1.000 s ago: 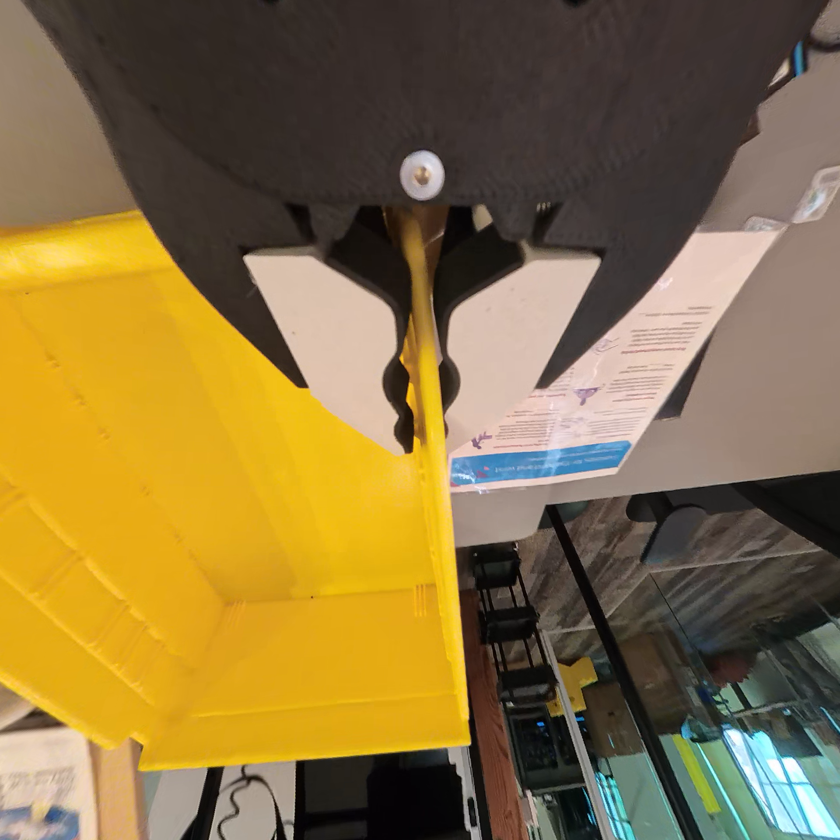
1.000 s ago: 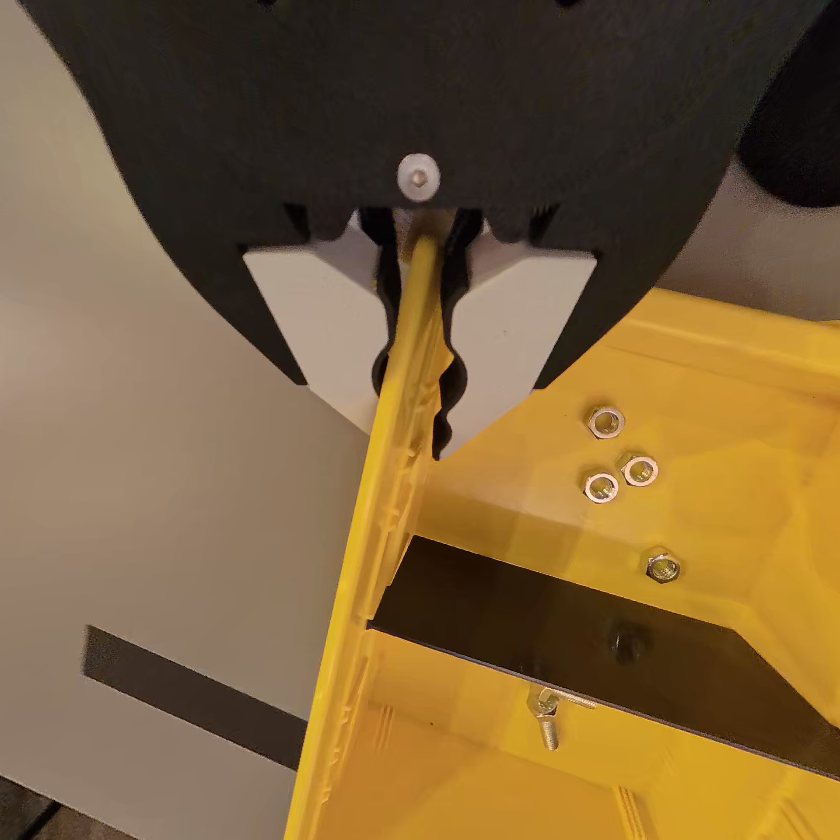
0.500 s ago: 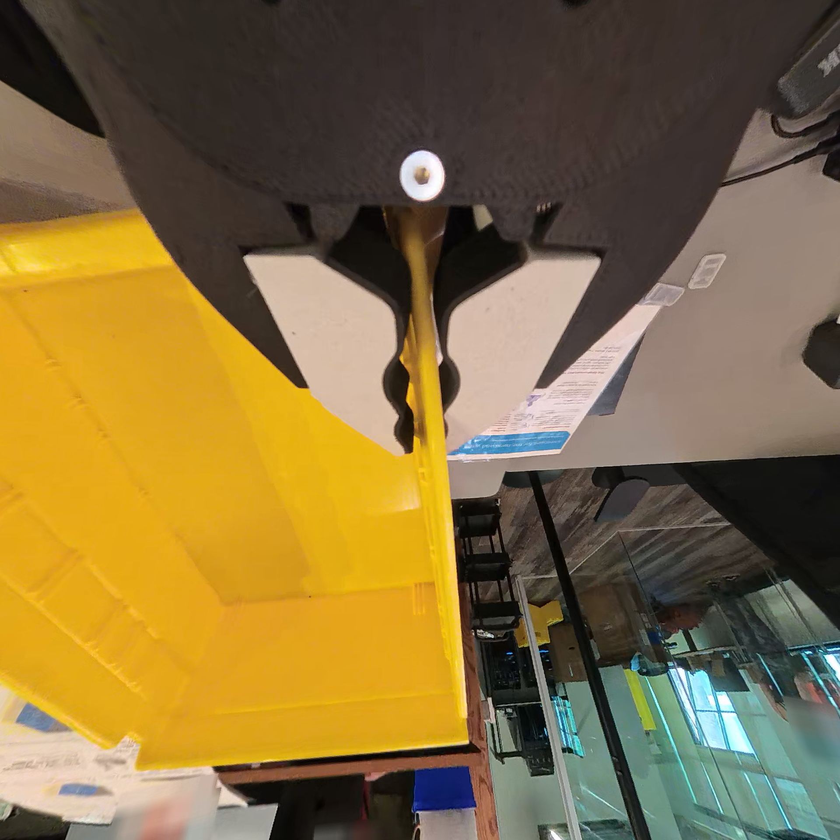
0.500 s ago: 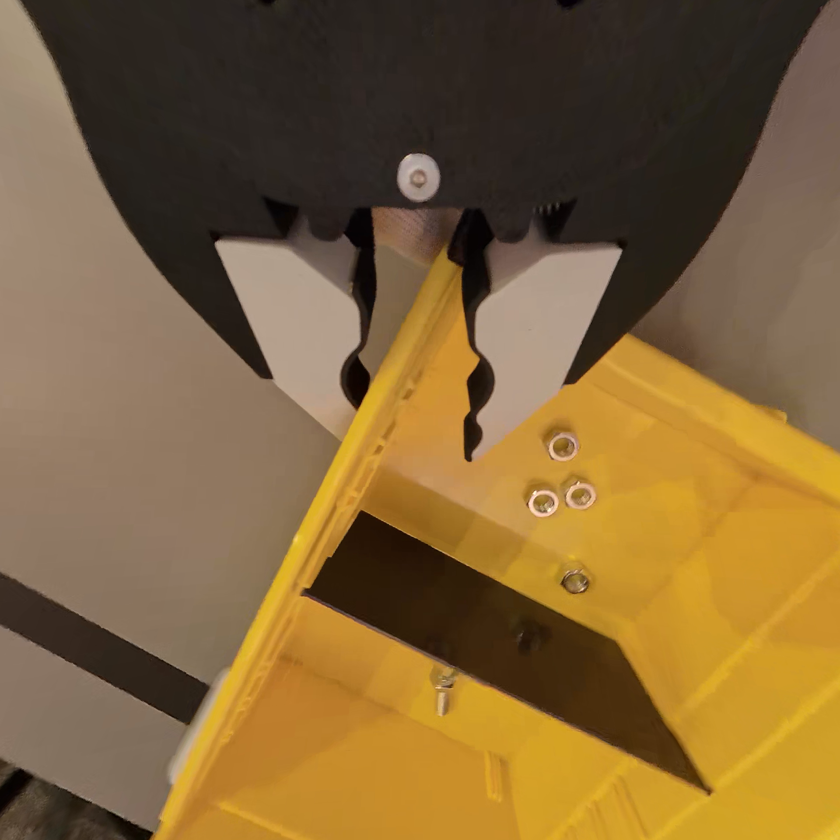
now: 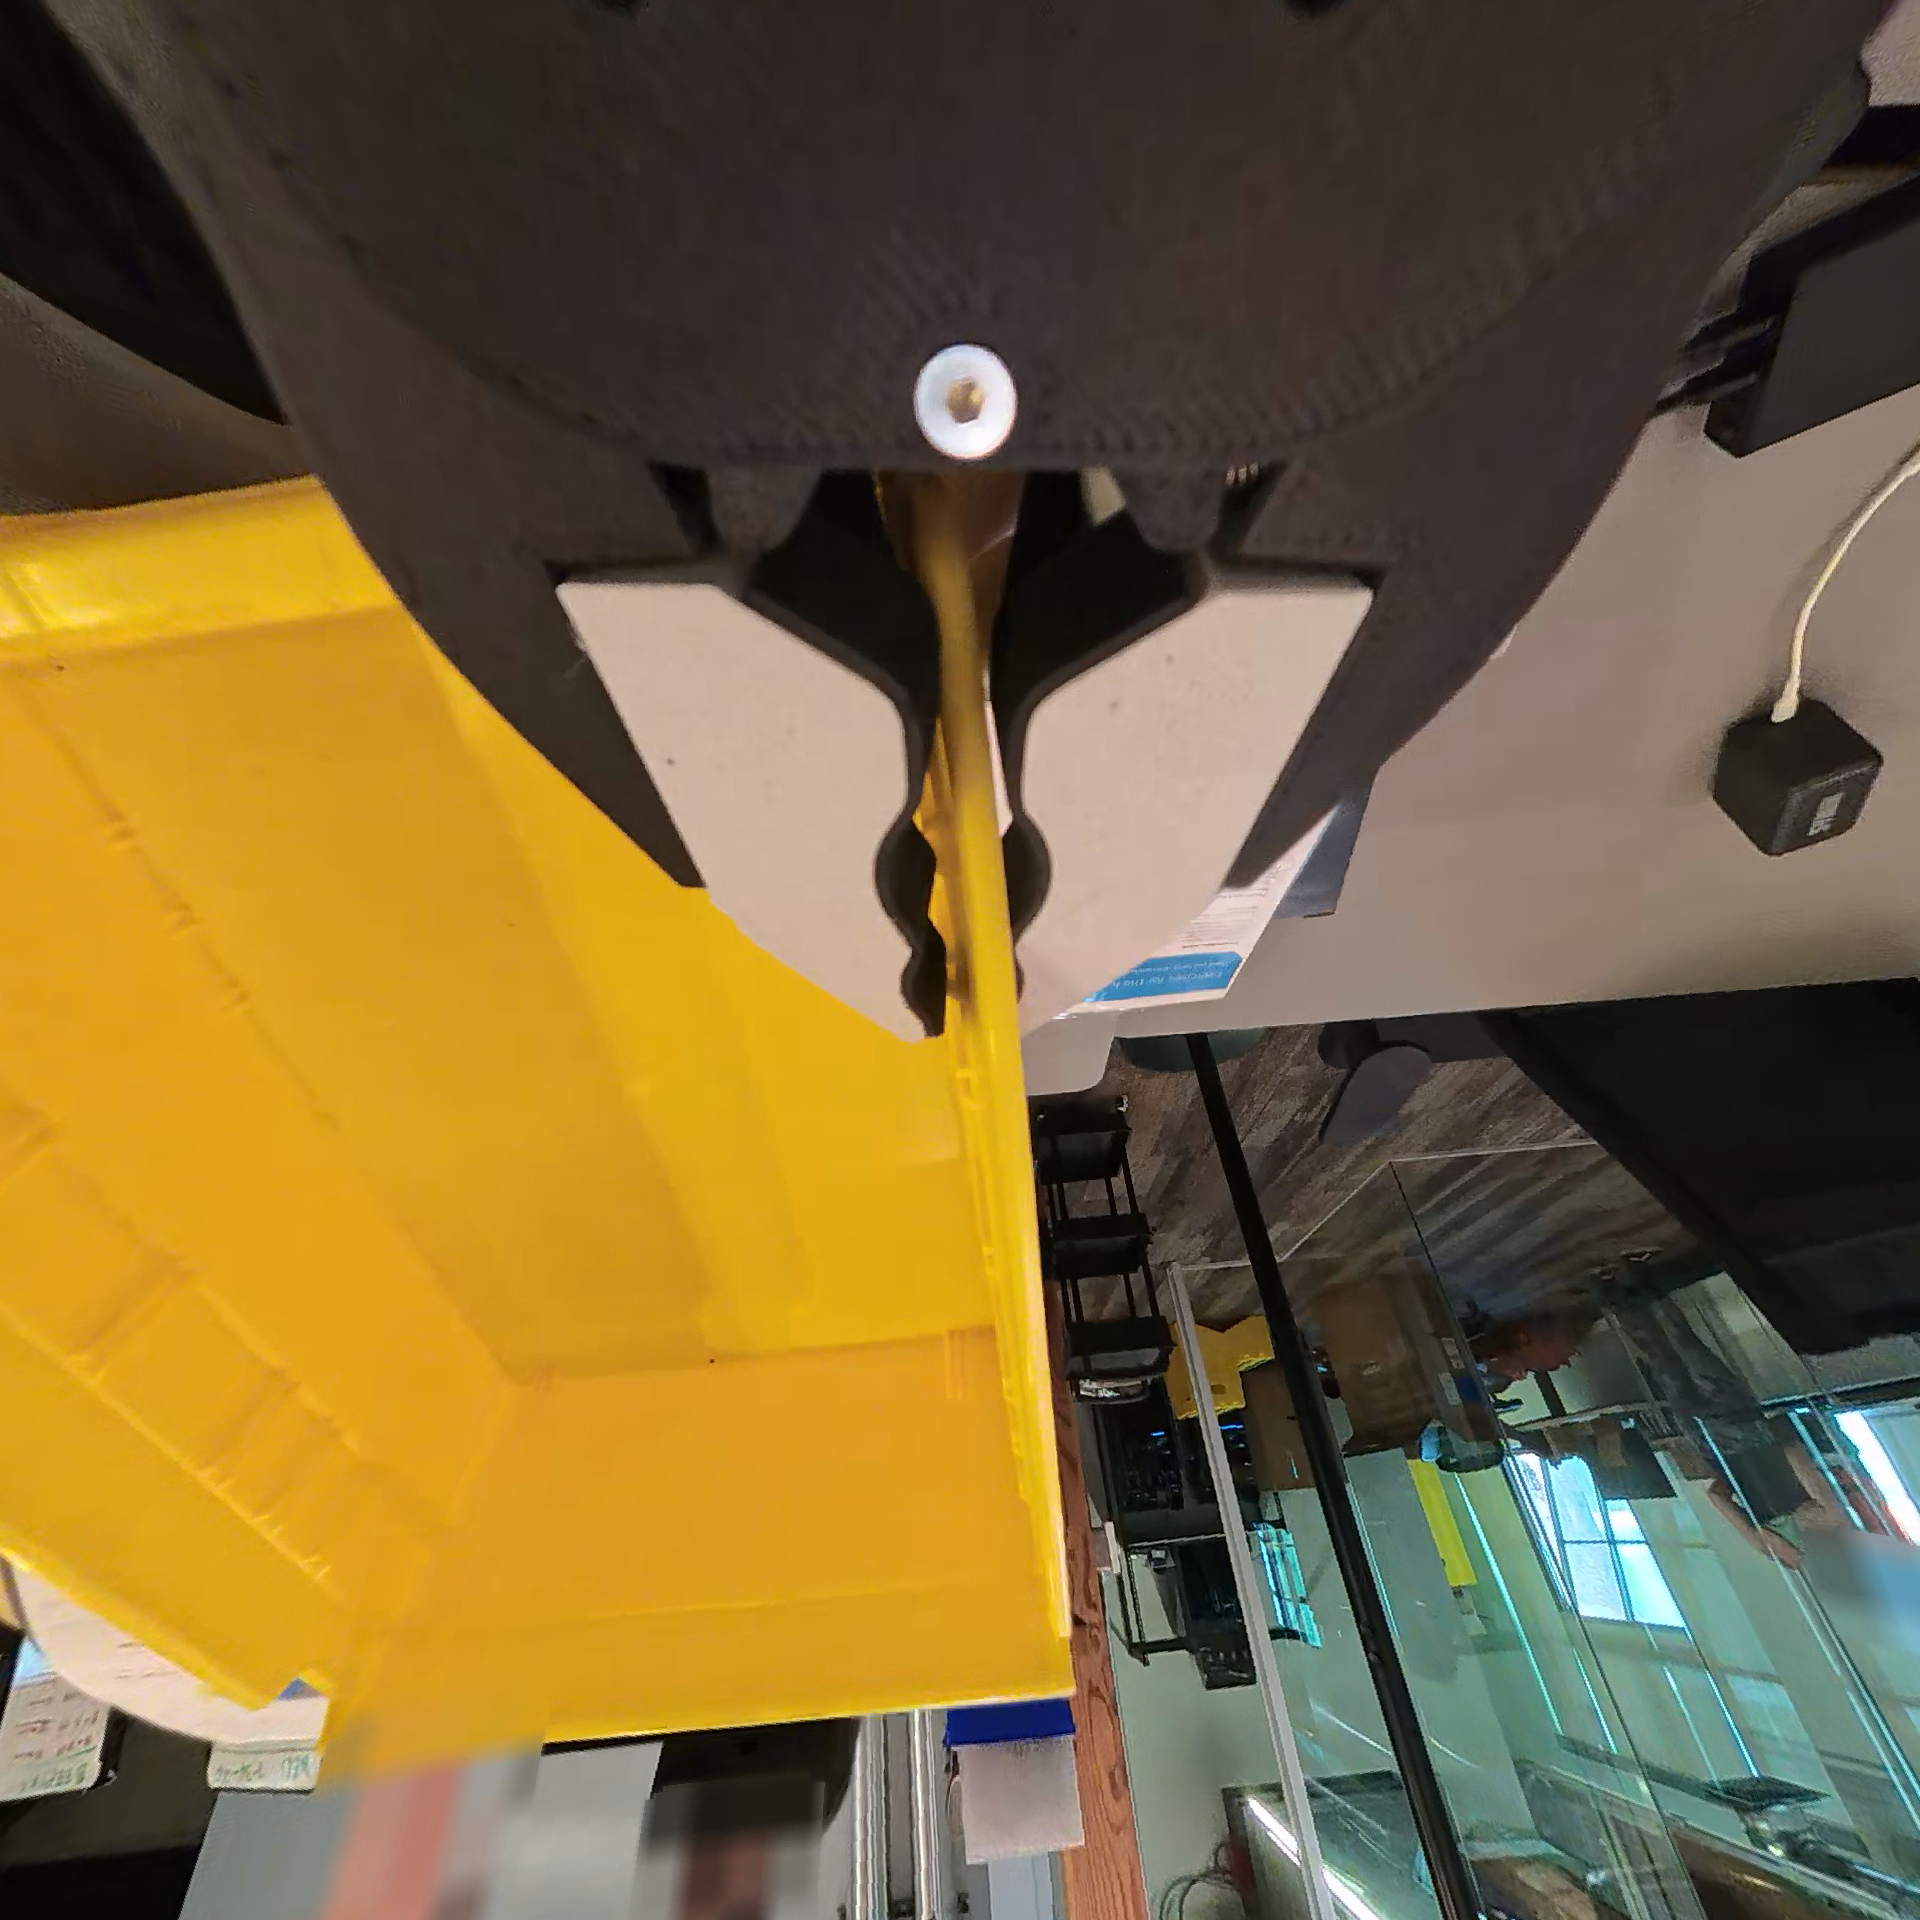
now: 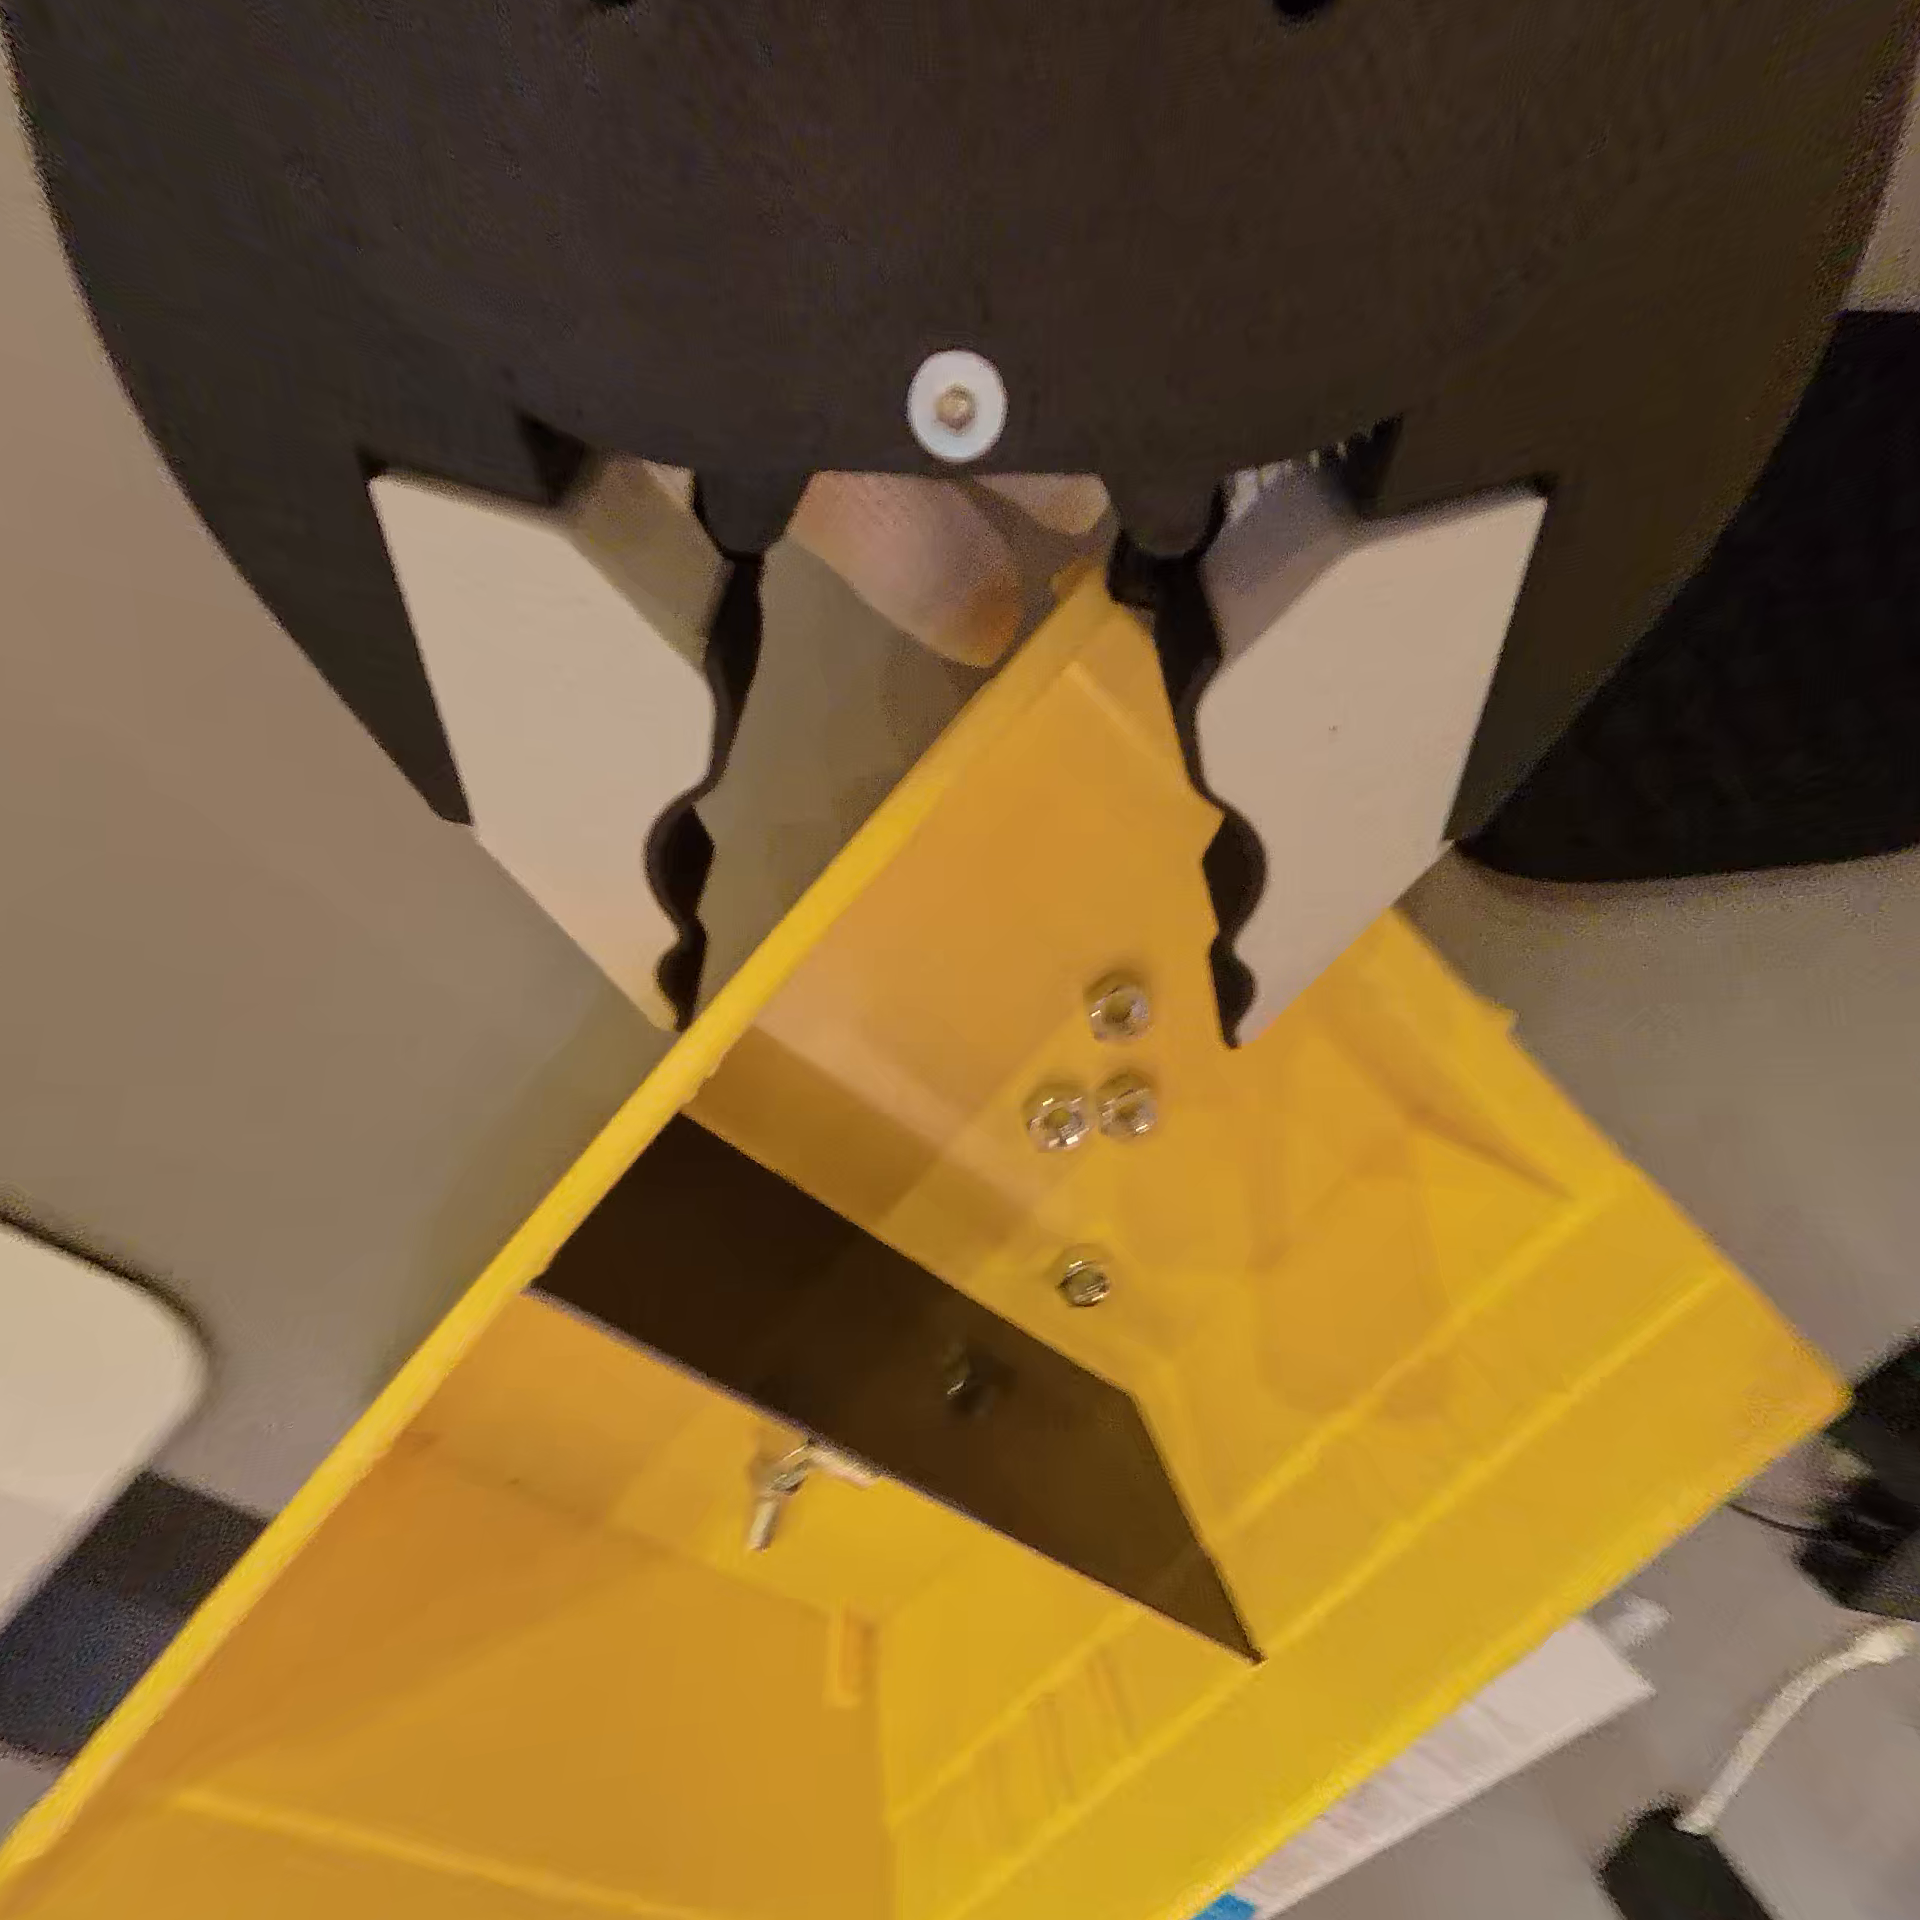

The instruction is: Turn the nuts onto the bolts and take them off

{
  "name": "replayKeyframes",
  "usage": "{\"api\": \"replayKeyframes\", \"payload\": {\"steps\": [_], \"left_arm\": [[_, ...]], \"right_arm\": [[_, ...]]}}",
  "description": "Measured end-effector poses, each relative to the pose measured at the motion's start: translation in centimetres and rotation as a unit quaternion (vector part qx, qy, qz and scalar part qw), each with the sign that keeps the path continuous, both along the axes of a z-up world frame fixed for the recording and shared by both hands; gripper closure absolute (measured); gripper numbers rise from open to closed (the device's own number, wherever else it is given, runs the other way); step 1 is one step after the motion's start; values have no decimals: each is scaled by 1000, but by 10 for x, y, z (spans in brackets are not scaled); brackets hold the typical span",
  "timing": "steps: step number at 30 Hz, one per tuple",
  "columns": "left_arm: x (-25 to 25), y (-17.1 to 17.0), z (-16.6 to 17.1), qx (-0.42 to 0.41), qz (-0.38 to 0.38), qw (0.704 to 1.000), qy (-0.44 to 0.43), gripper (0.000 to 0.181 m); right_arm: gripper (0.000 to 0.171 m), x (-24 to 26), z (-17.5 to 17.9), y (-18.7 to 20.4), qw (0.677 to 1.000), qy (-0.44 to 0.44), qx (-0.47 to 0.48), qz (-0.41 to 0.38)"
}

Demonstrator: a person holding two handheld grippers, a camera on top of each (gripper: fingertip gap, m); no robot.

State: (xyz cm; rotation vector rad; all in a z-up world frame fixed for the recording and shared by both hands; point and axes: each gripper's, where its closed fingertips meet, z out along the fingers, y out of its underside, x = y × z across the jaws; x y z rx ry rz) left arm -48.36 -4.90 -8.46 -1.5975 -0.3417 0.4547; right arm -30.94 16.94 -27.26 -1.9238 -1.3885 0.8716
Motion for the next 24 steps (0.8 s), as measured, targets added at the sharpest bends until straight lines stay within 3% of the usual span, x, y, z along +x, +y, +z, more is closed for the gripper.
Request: {"api": "replayKeyframes", "payload": {"steps": [1, 4, 7, 12, 16, 20, 24], "left_arm": [[4, 0, 3, 0, -2, 1000, 1, 175], [19, 4, 12, -2, -16, 1000, 6, 175], [45, 28, 15, -6, -44, 999, 0, 175], [123, 109, 7, -32, -129, 991, -12, 175], [217, 186, -15, -56, -222, 973, -34, 175], [311, 259, -46, -86, -290, 952, -38, 176], [377, 324, -77, -92, -319, 942, -52, 175]], "right_arm": [[67, -7, 4, -4, 1000, 7, -14, 6], [63, 0, 28, 3, 999, 35, 6, 4], [67, 41, 72, 27, 994, 99, 27, -22], [79, 159, 173, 57, 960, 271, 30, -61], [70, 249, 235, 50, 910, 408, -36, -63], [61, 302, 229, 62, 907, 409, -4, -97], [61, 363, 199, 120, 914, 369, 15, -170]]}}
